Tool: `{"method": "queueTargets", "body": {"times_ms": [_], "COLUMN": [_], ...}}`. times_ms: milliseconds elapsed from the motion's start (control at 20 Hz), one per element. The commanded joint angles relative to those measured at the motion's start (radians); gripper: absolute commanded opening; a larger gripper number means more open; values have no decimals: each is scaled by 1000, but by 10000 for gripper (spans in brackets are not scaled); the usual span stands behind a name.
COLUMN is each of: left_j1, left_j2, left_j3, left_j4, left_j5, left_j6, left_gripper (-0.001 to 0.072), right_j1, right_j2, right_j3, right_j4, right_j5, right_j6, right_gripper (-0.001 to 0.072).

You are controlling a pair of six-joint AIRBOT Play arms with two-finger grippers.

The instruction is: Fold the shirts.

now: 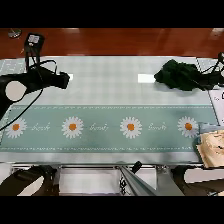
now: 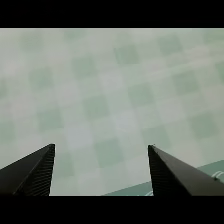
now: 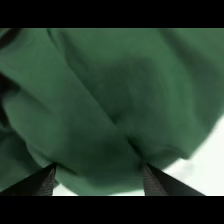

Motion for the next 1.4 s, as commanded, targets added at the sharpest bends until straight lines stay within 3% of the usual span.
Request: {"method": "queueTargets", "body": {"times_ms": [0,50,150,200,300,500,700,900,1100,1200,1350], "left_j1": [0,1,1,0,1,-1,-1,-1,-1,-1,0], "left_j2": [-2,-2,-2,-1,6,60,178,312,376,373,373], "left_j3": [0,0,0,0,1,84,303,415,415,408,385], "left_j4": [-26,-26,-39,-61,-102,-148,-149,-149,-149,-149,-148], "left_j5": [-17,-17,-18,-19,-18,-19,-19,-82,-406,-567,-671], "left_j6": [0,0,0,0,0,0,0,0,-27,-61,-87], "left_gripper": [707,707,707,707,708,707,707,705,705,705,705], "right_j1": [0,12,34,41,42,42,42,42,171,340,629], "right_j2": [-67,-78,-79,-73,-41,166,505,756,800,800,800], "right_j3": [2,2,2,6,40,172,246,247,240,187,8], "right_j4": [137,145,148,163,224,400,564,505,485,367,152], "right_j5": [-40,-56,-110,-115,-55,152,187,282,546,544,399], "right_j6": [-31,-31,-51,-54,-124,-399,-423,-348,-237,-181,-69], "right_gripper": [590,493,144,24,25,25,25,25,25,25,25]}}
